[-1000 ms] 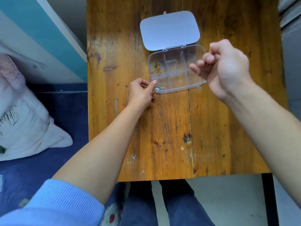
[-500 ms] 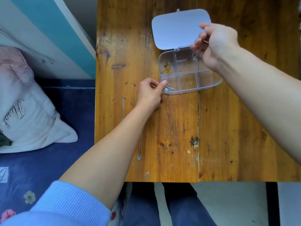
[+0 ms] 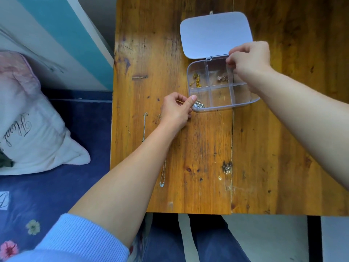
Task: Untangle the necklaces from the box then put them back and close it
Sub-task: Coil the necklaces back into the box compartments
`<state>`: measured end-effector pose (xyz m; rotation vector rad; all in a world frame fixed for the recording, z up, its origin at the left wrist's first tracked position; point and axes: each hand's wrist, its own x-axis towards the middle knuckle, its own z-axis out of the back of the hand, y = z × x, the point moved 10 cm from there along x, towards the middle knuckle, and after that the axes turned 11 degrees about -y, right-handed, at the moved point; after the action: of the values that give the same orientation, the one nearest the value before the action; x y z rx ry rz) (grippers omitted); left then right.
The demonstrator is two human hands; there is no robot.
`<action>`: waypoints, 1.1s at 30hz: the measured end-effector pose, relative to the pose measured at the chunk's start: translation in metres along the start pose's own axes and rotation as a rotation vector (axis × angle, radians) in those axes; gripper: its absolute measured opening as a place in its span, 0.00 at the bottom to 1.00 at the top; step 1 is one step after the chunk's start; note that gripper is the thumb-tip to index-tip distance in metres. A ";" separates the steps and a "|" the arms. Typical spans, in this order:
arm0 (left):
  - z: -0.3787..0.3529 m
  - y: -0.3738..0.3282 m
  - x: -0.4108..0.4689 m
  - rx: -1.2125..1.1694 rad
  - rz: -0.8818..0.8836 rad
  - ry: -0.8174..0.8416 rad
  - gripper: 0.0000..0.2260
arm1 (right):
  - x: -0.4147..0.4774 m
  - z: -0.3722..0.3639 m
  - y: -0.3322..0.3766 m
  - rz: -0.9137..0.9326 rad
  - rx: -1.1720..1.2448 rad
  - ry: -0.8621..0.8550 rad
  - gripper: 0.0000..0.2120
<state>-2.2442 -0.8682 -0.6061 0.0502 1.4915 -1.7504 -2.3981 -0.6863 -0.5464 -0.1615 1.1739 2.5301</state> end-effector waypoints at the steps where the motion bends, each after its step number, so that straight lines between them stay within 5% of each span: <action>1: 0.000 0.000 0.000 0.000 -0.001 0.001 0.10 | 0.002 0.007 0.003 0.085 -0.093 -0.047 0.05; 9: 0.001 0.001 0.001 -0.005 0.017 0.012 0.12 | -0.003 -0.002 0.001 0.324 -0.558 0.070 0.07; 17: 0.001 0.003 0.002 0.004 0.025 0.014 0.12 | -0.015 0.016 0.031 0.352 -0.250 0.007 0.02; 33: 0.060 0.003 0.005 0.185 -0.059 -0.077 0.12 | -0.106 0.018 -0.018 0.449 -0.102 0.013 0.06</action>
<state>-2.2186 -0.9209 -0.5935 0.0335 1.2852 -1.9127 -2.2923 -0.6900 -0.5216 0.0710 1.1946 2.9821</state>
